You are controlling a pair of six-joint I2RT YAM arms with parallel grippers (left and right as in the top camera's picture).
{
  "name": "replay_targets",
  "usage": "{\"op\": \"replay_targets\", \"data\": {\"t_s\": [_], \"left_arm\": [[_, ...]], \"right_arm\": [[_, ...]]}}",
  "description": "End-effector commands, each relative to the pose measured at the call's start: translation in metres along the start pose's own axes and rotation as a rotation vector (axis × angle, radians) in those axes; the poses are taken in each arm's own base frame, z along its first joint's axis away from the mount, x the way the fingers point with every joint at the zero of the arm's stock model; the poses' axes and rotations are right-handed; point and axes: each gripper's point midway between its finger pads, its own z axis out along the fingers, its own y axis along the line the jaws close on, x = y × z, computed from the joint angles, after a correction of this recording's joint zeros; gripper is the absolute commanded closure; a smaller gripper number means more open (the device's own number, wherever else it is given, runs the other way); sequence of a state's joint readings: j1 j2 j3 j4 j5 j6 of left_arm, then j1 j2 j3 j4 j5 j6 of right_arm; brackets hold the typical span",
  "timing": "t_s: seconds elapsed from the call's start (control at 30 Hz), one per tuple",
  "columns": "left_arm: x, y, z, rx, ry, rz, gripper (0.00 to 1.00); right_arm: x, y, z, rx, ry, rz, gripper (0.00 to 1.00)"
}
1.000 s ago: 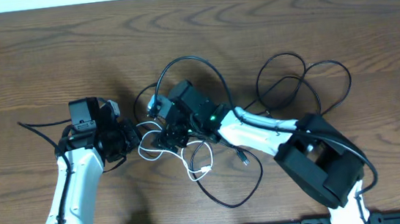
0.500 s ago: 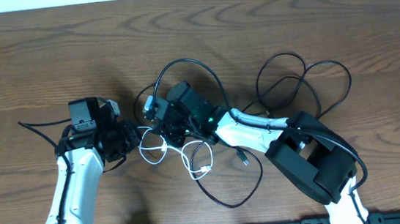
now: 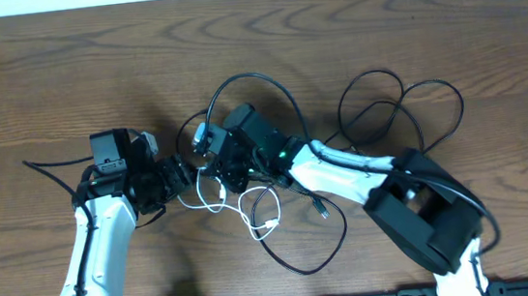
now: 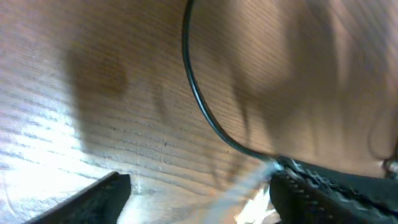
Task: Untangle cables
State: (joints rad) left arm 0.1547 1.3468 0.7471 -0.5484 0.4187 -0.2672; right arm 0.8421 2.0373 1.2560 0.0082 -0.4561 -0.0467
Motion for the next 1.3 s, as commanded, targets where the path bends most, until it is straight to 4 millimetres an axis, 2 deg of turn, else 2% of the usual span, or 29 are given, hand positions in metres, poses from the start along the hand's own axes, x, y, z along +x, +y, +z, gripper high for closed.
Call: {"op": "replay_targets", "data": {"t_s": [0.0,0.13,0.27,0.33,0.43,0.67,0.83,0.93,1.03,1.17,1.27], "left_arm": [[0.003,0.003,0.002,-0.005,0.009,0.005,0.15],[0.002,0.003,0.002,-0.005,0.008,0.005,0.08],[0.0,0.004,0.002,-0.012,-0.002,0.004,0.06],[-0.002,0.008,0.002,-0.039,-0.015,-0.02,0.06],[-0.004,0.013,0.002,-0.064,-0.024,-0.048,0.05],[-0.004,0.013,0.002,-0.066,-0.025,-0.048,0.05],[-0.004,0.013,0.002,-0.066,-0.025,-0.048,0.05],[-0.004,0.013,0.002,-0.066,-0.025,-0.048,0.05],[-0.004,0.013,0.002,-0.066,-0.025,-0.048,0.05],[-0.004,0.013,0.002,-0.066,-0.025,-0.048,0.05],[-0.004,0.013,0.002,-0.066,-0.024,-0.048,0.04]], "right_arm": [[-0.028,0.009,-0.03,0.025,-0.045,-0.012,0.99],[-0.03,0.014,-0.047,0.041,-0.023,-0.002,0.99],[-0.035,0.017,-0.066,0.075,-0.019,0.009,0.99],[-0.044,0.015,-0.084,0.132,-0.036,0.056,0.99],[-0.061,0.024,-0.105,0.136,-0.086,0.066,0.99],[-0.11,0.058,-0.179,0.132,-0.265,0.013,0.99],[-0.12,0.073,-0.215,0.143,-0.319,-0.007,0.99],[-0.115,0.075,-0.228,0.172,-0.308,0.003,0.99],[-0.098,0.073,-0.227,0.181,-0.243,0.029,0.99],[-0.059,0.069,-0.213,0.183,-0.084,0.089,0.99],[-0.023,0.065,-0.199,0.185,0.064,0.176,0.99]]}}
